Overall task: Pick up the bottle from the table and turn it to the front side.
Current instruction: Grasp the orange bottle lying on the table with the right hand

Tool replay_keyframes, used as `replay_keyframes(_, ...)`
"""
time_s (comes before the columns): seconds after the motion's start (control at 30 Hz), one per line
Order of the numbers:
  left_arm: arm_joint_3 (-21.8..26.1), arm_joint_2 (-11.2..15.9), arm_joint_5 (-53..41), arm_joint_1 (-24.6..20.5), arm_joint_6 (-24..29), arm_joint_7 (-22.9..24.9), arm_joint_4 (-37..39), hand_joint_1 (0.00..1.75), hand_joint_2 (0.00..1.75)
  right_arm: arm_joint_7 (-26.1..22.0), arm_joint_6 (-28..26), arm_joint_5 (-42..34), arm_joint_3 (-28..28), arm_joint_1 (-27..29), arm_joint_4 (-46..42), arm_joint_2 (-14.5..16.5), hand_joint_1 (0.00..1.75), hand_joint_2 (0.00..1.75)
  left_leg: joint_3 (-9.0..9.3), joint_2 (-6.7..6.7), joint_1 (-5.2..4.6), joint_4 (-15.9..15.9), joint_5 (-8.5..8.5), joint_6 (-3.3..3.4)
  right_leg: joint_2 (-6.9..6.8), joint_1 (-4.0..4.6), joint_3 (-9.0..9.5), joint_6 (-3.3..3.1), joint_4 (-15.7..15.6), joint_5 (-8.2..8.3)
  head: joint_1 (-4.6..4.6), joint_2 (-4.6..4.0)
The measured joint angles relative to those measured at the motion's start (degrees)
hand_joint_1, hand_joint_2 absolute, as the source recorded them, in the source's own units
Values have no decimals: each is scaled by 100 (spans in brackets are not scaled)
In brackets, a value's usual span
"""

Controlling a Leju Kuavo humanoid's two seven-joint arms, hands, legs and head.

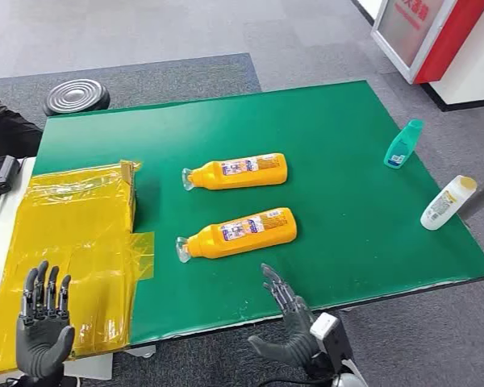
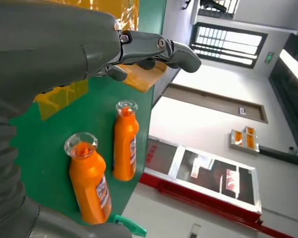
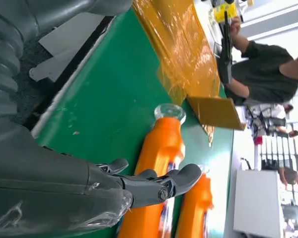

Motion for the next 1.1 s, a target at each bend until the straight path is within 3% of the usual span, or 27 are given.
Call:
replay_keyframes(0.23,700,-9,-195,1,-333,1,-3,0,175,-148,-73,-78,318,-435,508,41,0,175,-1,-1,3,0,4,1,-4,3,1,0,1,0,-1,1)
replay_keyframes(0.6,1127,-237,-137,-135,-663,1,4,0,175,-218,-215,-269,456,-436,665,35,0,175,-1,-4,1,0,-1,5,-4,0,0,3,-1,-2,-1,0)
replay_keyframes(0.77,917,-359,-360,-145,-257,1,3,0,175,-269,-259,-475,371,-79,365,-33,0,175,-2,-5,1,0,-3,5,-4,-1,-2,4,-1,-4,-1,0)
replay_keyframes(0.97,223,-395,-354,-258,336,1,51,0,175,-166,-163,-635,-1,289,-100,-97,0,175,-2,-5,-3,1,-6,9,-4,-6,0,6,-2,-2,0,1)
replay_keyframes(1.1,-103,-395,-355,-307,442,0,83,0,175,-166,-126,-666,-188,413,-246,-115,0,175,-1,-5,-4,1,-6,8,-3,-5,0,6,-2,-1,-1,1)
